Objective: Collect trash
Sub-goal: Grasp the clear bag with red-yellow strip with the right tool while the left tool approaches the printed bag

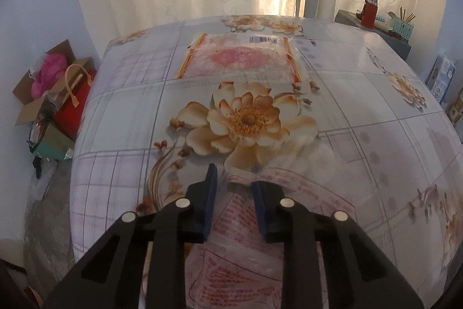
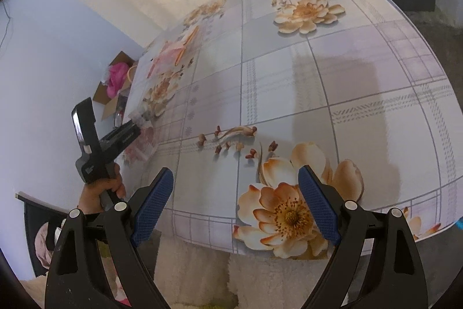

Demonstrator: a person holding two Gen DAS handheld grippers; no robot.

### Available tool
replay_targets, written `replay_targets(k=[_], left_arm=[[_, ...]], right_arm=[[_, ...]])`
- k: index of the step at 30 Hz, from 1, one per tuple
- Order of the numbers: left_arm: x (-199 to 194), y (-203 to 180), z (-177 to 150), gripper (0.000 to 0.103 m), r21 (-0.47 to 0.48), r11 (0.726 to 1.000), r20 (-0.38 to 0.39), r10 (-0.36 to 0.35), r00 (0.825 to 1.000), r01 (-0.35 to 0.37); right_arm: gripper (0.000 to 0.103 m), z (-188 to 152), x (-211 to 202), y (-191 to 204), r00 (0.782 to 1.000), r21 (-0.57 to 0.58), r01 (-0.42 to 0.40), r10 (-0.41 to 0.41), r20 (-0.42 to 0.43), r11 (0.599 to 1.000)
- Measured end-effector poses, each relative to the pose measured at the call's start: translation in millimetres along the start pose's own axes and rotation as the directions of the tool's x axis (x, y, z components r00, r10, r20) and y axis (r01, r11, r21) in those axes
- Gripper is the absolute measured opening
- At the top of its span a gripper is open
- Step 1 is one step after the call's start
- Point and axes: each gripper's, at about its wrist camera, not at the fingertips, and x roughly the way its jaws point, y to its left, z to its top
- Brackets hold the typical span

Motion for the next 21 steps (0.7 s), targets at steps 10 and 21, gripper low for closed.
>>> replay_targets(k=[10,21], left_arm=[[-12.7,14.1,-18.4,0.014,-0.07,0.997,0.039,-0.036,0.999,0.039],[-19.4,36.3,-33.2,0.014,-0.184,0.976,0.076,-0.104,0.992,0.117]], right_arm=[[0.084,44.2,18.6,45.3,0.998,-0.096,-0.061,0.062,0.003,0.993],[0.071,153.5,150.8,80.8,0.957,0.036,-0.232,0.235,-0.17,0.972]])
